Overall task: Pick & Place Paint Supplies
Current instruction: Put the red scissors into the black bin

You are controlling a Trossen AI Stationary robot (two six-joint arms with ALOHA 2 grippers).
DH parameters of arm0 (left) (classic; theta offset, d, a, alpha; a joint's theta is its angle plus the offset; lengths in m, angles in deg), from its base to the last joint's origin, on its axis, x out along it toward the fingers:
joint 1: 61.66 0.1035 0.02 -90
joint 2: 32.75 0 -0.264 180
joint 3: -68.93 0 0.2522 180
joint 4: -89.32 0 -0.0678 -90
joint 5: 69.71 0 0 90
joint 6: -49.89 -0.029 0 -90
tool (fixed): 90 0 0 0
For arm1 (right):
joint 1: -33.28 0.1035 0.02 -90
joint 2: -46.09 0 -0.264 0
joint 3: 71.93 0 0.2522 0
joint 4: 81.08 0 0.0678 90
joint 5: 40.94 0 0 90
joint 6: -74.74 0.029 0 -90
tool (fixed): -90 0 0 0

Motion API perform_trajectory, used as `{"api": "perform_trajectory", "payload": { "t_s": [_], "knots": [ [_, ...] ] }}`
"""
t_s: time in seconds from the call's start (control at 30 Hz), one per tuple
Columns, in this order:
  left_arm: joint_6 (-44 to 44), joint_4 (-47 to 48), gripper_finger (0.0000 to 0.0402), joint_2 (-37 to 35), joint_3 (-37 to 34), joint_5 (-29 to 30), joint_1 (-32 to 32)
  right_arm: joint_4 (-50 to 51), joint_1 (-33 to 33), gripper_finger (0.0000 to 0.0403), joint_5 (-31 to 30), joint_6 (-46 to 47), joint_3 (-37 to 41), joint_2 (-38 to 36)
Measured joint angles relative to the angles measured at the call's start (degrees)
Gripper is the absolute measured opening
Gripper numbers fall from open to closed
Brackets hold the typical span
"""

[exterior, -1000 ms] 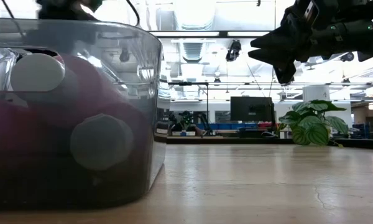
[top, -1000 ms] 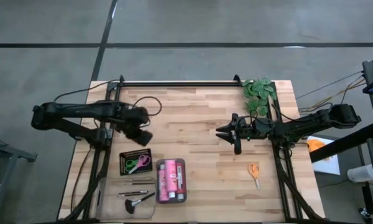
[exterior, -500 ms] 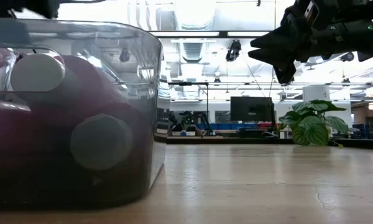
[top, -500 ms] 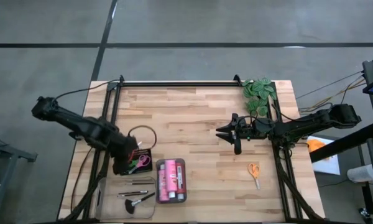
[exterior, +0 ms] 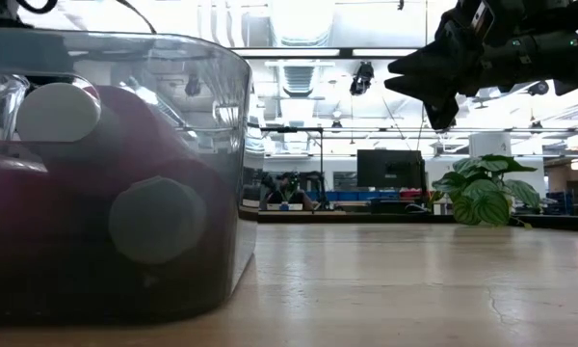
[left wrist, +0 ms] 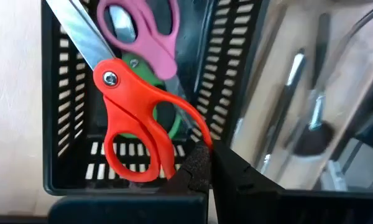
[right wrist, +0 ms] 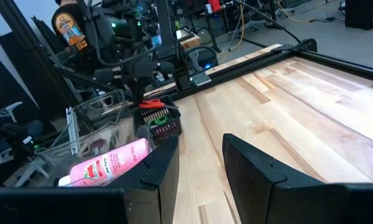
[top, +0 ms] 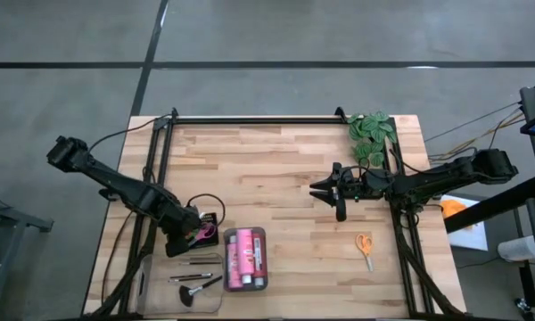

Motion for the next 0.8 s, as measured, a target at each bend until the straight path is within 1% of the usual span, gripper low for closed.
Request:
{"api": "perform_trajectory", "payload": {
  "t_s": [0.13,0.3,0.43,0.53,0.8],
  "knots": [
    [-2.38,-0.60,0.0001,0.00,-1.17,-0.08,0.00,0.00,0.01,0.0121,0.00,-0.01,0.00,0.00],
    [-9.33,-2.30,0.0001,0.02,-1.05,-0.01,-0.11,0.01,0.01,0.0121,0.00,-0.02,0.00,0.00],
    [-12.12,-2.44,0.0001,0.04,-1.17,1.00,-0.11,0.02,0.01,0.0121,0.00,-0.01,0.00,0.00],
    [-12.55,-2.42,0.0001,0.04,-1.37,1.92,-0.13,0.02,0.00,0.0121,0.00,-0.02,0.00,0.00],
    [-11.42,-2.93,0.0001,0.04,-3.73,1.87,-0.15,0.01,0.01,0.0121,0.00,-0.02,0.00,0.00]
  ]
}}
